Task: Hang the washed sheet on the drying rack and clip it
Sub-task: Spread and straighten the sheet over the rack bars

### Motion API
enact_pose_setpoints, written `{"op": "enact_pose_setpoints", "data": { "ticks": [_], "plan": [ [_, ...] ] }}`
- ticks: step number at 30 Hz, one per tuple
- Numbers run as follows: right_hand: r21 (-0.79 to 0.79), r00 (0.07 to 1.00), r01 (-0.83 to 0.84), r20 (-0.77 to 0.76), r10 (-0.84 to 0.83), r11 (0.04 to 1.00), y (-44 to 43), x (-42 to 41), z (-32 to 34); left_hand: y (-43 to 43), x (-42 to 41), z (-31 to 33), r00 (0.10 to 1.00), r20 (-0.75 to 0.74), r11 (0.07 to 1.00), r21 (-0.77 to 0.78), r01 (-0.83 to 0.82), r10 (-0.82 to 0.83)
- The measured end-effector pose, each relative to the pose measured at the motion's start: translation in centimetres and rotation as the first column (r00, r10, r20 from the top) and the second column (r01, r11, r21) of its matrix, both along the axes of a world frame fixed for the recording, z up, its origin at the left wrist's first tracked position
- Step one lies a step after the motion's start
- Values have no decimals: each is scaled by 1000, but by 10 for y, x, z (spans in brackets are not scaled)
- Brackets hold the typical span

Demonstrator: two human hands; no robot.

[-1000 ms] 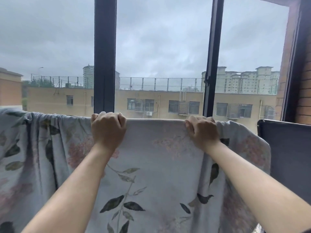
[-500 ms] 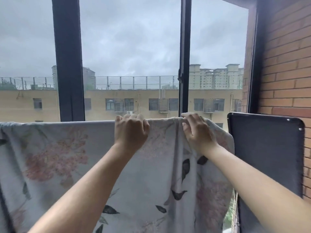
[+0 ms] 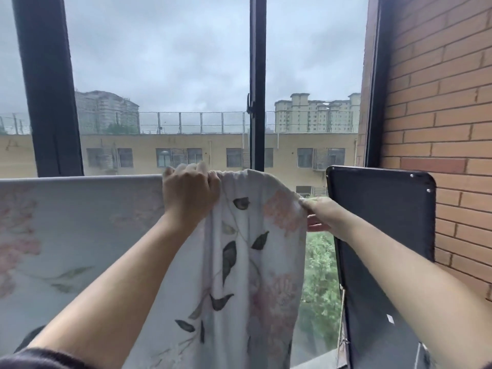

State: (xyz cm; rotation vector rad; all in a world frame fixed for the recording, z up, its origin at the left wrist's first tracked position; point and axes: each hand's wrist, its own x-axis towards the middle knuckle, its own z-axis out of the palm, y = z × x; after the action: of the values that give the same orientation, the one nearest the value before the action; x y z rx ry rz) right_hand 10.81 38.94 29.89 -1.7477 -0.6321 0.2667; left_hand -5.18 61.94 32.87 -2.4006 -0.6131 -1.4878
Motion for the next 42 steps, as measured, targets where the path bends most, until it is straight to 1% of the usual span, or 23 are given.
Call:
{"op": "enact_pose_setpoints", "data": {
  "ticks": [1, 2, 3, 4, 5, 7, 8, 11, 14, 17, 19, 21, 23, 25, 26, 29, 31, 33, 35, 37, 42],
  "plan": [
    [122, 997, -14, -71, 23, 992, -1, 5, 5, 0, 1, -1, 1000, 8, 1000, -4, -17, 17],
    [211, 986, -37, -153, 70, 977, -3, 8, 11, -1, 1, -2, 999, 21, 1000, -9, -25, 25],
    [239, 963, -65, -238, 123, 969, -2, 11, 18, -1, -1, 0, 999, 28, 999, -13, -30, 30],
    [214, 933, -116, -312, 181, 970, -4, 14, 22, -2, -1, -1, 999, 38, 999, -11, -38, 39],
    [157, 904, -178, -363, 224, 971, -6, 15, 26, -4, -2, -1, 998, 43, 999, -7, -51, 51],
    [59, 899, -239, -364, 244, 969, -7, 23, 32, -8, -5, -1, 996, 54, 998, -9, -64, 65],
    [58, 909, -237, -339, 242, 970, -7, 24, 36, -9, -7, -1, 996, 58, 998, -14, -65, 66],
    [210, 946, -88, -290, 148, 974, -8, 29, 51, -13, -12, 2, 997, 47, 997, -40, -61, 63],
    [354, 954, 34, -290, 75, 935, -18, 42, 63, -12, -16, 3, 998, 33, 996, -73, -44, 47],
    [510, 938, 108, -337, 83, 853, -32, 59, 74, -14, -20, 6, 999, 21, 996, -85, -25, 27],
    [544, 929, 116, -355, 102, 831, -40, 65, 77, -19, -21, 8, 1000, 4, 995, -97, -24, 24],
    [511, 931, 33, -327, 159, 859, -47, 67, 77, -24, -22, 10, 999, -33, 992, -120, -36, 32],
    [388, 946, -114, -240, 220, 914, -51, 63, 73, -26, -22, 13, 998, -49, 990, -138, -34, 27],
    [256, 946, -235, -163, 281, 938, -52, 59, 67, -24, -23, 15, 1000, -1, 987, -163, 3, -3],
    [237, 947, -244, -152, 284, 940, -52, 57, 65, -21, -24, 16, 999, 36, 983, -183, 26, -20],
    [294, 950, -170, -206, 236, 941, -50, 56, 61, -10, -28, 22, 994, 106, 970, -241, 33, -8],
    [311, 952, -149, -212, 222, 939, -49, 54, 61, -2, -34, 25, 987, 144, 959, -282, -24, 67],
    [324, 944, -175, -213, 252, 930, -48, 48, 63, 8, -42, 29, 970, 189, 937, -342, -78, 150],
    [351, 933, -207, -209, 292, 913, -45, 42, 66, 17, -50, 33, 954, 199, 916, -377, -135, 223],
    [340, 922, -238, -214, 321, 910, -41, 37, 70, 23, -58, 35, 939, 191, 900, -391, -194, 285],
    [316, 901, -249, -271, 338, 916, -31, 29, 71, 40, -78, 37, 898, 187, 847, -452, -281, 398]
  ]
}}
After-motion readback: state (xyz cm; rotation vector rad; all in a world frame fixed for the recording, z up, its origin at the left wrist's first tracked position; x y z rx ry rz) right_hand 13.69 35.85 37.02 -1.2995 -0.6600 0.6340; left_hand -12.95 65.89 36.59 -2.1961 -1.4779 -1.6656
